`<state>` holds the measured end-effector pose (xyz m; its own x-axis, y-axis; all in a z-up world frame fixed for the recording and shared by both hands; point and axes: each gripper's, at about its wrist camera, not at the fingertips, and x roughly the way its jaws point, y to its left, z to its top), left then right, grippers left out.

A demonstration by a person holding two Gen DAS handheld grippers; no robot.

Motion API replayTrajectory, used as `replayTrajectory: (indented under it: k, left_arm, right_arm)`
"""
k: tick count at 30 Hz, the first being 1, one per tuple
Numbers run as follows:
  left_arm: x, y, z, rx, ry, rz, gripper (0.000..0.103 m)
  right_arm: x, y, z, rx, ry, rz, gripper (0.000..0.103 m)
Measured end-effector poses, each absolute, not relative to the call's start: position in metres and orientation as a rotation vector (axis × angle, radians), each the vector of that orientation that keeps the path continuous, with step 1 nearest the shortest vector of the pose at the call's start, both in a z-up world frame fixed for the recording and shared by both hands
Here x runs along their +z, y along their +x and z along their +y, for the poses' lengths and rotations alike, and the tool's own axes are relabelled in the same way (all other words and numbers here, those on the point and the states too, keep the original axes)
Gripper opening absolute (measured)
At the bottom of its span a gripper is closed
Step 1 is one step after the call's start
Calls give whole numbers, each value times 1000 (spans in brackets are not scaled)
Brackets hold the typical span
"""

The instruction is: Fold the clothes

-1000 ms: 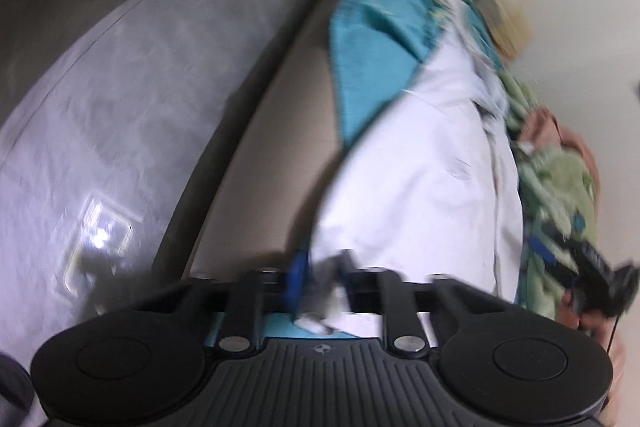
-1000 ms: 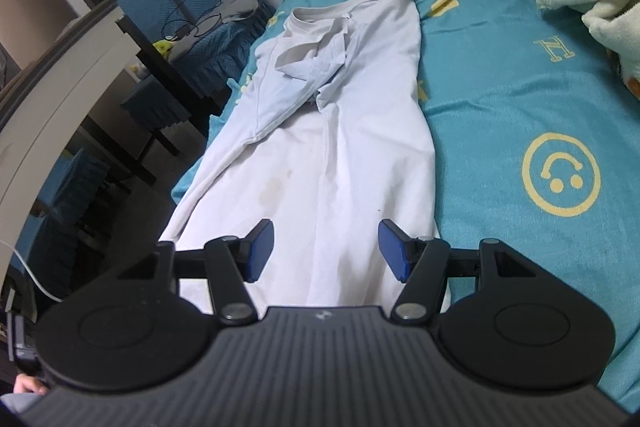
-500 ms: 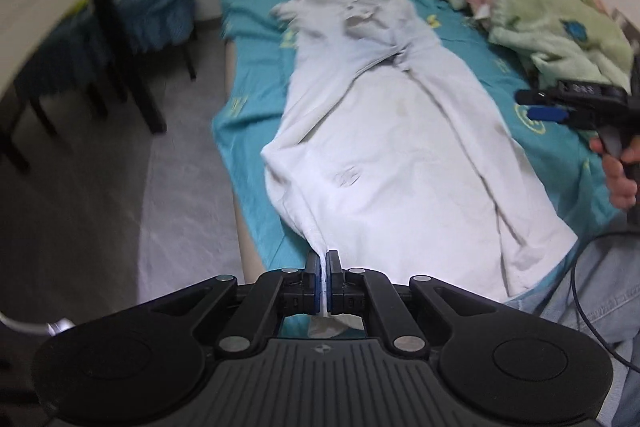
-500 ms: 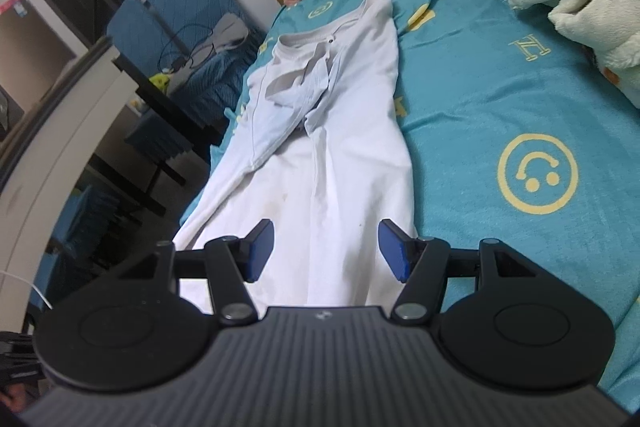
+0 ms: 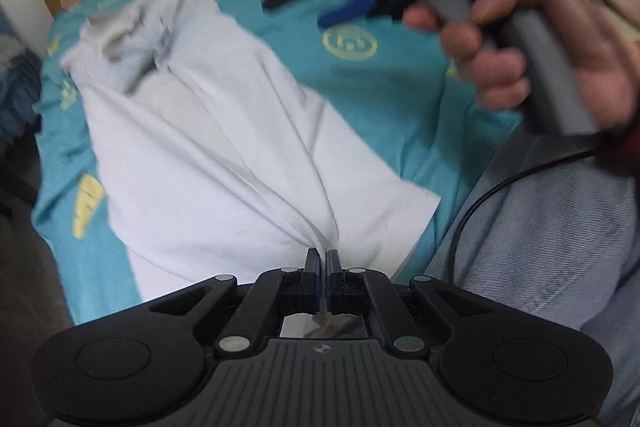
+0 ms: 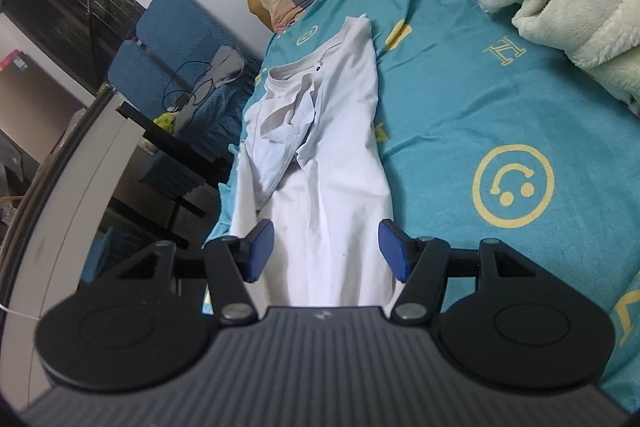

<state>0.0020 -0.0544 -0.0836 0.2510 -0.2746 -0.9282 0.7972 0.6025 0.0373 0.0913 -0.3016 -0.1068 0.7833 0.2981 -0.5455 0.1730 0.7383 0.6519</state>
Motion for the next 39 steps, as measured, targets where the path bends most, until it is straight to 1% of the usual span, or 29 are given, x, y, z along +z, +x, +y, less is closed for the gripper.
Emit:
replayTrajectory:
  k: [2, 5, 6, 7, 8, 9, 10, 11, 12, 13, 14, 15, 16, 18, 19, 20, 22, 24, 25, 27, 30, 34, 37, 38, 39]
  left_arm:
    - [-100, 8, -50, -770, 578, 1135, 3]
    - [-111, 17, -42, -744, 560, 1186, 5]
    - [-110, 18, -41, -742, 546, 1192, 6]
    - [-108, 19, -40, -740, 530, 1191, 9]
    - [-104, 20, -38, -736, 514, 1185, 16]
    - [-99, 21, -37, -730, 496, 1174, 20]
    - [-92, 19, -35, -720, 478, 1162, 32]
    - [-86, 18, -33, -712, 460, 1147, 40]
    - [-79, 17, -31, -707, 444, 1126, 42]
    - [-71, 17, -29, -702, 427, 1104, 48]
    - [-63, 18, -28, -692, 406, 1079, 56]
    - [-55, 19, -28, -674, 380, 1047, 60]
    - [-45, 21, -26, -650, 352, 1011, 66]
    - [-25, 27, -23, -591, 287, 933, 73]
    - [-15, 30, -21, -559, 251, 895, 80]
    - [-6, 33, -18, -529, 209, 858, 83]
    - [11, 39, -11, -474, 124, 787, 83]
    - [15, 42, -3, -458, 40, 742, 83]
    - [13, 43, 1, -457, 15, 735, 83]
    - [4, 47, 6, -453, -13, 738, 83]
    - [-15, 54, 13, -409, 17, 754, 83]
    - [-37, 60, 20, -367, 59, 783, 82]
    - [-43, 63, 25, -359, 42, 777, 82]
    - [-45, 64, 27, -355, 34, 775, 82]
    - [-48, 66, 28, -345, 33, 777, 82]
  right_arm:
    - [-107, 91, -302, 90, 758, 682, 61]
    - [-107, 91, -301, 116, 763, 681, 61]
    - [-106, 92, -299, 126, 763, 680, 61]
    - [-106, 92, -298, 136, 763, 679, 62]
    - [-105, 93, -296, 148, 764, 678, 62]
    - [-105, 94, -295, 160, 764, 677, 61]
    - [-105, 95, -293, 171, 763, 676, 61]
    - [-104, 95, -292, 177, 758, 675, 61]
    - [-103, 95, -291, 182, 753, 673, 61]
    - [-102, 94, -291, 183, 752, 671, 61]
    - [-102, 93, -291, 183, 751, 668, 61]
    - [-101, 93, -291, 184, 750, 666, 61]
    - [-101, 92, -291, 184, 750, 663, 61]
    - [-100, 90, -293, 185, 762, 654, 61]
    - [-100, 88, -293, 186, 770, 649, 61]
    - [-100, 87, -294, 189, 780, 643, 61]
    - [-100, 84, -296, 208, 813, 634, 60]
    - [-100, 87, -297, 225, 846, 630, 59]
    - [-100, 89, -297, 233, 861, 630, 55]
    - [-101, 102, -293, 255, 891, 651, 52]
    - [-107, 131, -284, 278, 932, 690, 48]
    - [-127, 184, -263, 301, 958, 742, 48]
    - [-151, 226, -245, 298, 955, 789, 47]
    - [-158, 239, -239, 286, 939, 807, 46]
    - [-165, 251, -234, 275, 928, 814, 42]
